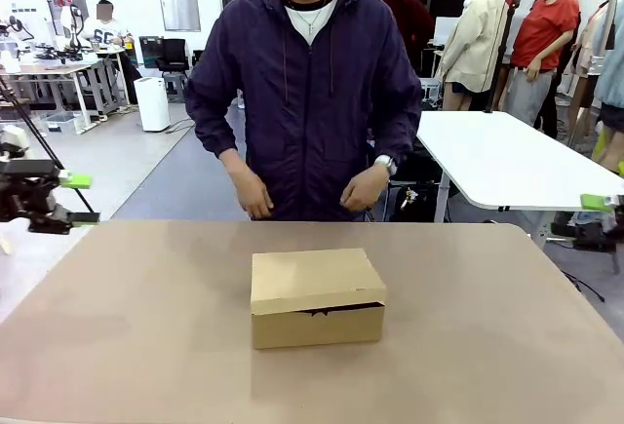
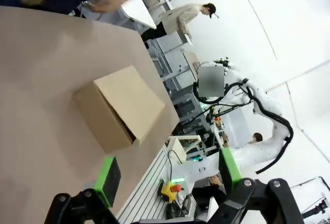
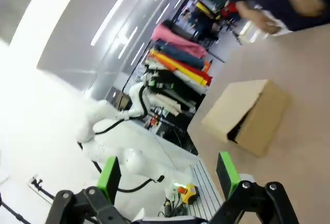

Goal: Pack the items into the box.
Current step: Close the Mailer Box.

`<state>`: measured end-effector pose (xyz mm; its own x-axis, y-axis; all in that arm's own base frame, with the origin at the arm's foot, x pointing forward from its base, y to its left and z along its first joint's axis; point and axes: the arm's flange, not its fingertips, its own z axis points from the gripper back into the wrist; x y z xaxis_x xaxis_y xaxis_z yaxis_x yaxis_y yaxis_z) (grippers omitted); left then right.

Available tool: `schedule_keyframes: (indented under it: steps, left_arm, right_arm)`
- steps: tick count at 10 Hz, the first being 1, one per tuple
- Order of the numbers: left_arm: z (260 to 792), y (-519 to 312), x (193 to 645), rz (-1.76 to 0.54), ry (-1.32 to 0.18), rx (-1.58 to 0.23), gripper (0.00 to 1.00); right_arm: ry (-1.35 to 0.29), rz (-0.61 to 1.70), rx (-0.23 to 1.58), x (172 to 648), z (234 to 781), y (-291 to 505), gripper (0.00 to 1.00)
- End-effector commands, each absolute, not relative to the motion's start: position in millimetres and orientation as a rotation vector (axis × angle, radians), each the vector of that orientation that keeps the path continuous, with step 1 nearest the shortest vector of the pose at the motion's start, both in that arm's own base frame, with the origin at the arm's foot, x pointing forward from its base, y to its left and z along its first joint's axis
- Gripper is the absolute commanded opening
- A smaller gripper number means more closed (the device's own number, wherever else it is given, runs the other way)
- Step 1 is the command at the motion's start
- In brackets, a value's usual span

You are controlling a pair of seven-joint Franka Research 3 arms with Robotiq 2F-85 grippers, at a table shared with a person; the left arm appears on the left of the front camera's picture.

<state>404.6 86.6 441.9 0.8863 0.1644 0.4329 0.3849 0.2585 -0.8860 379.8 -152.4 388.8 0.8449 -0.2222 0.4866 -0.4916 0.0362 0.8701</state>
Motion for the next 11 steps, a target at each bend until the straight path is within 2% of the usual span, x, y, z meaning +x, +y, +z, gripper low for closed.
schedule_keyframes:
  steps: [1,2,11]
  left_arm:
    - [440.3,94.7,415.2,-0.131,-0.556,-1.338,1.00]
    - [441.9,86.6,404.6,-0.158,-0.494,-1.316,1.00]
    - [441.9,86.6,404.6,-0.158,-0.494,-1.316,1.00]
  right_arm:
    - [-0.605,0.206,1.450,390.9,388.9,-144.2,1.00]
    - [-0.585,0.226,1.547,379.8,388.8,-152.4,1.00]
    - [-0.585,0.226,1.547,379.8,388.8,-152.4,1.00]
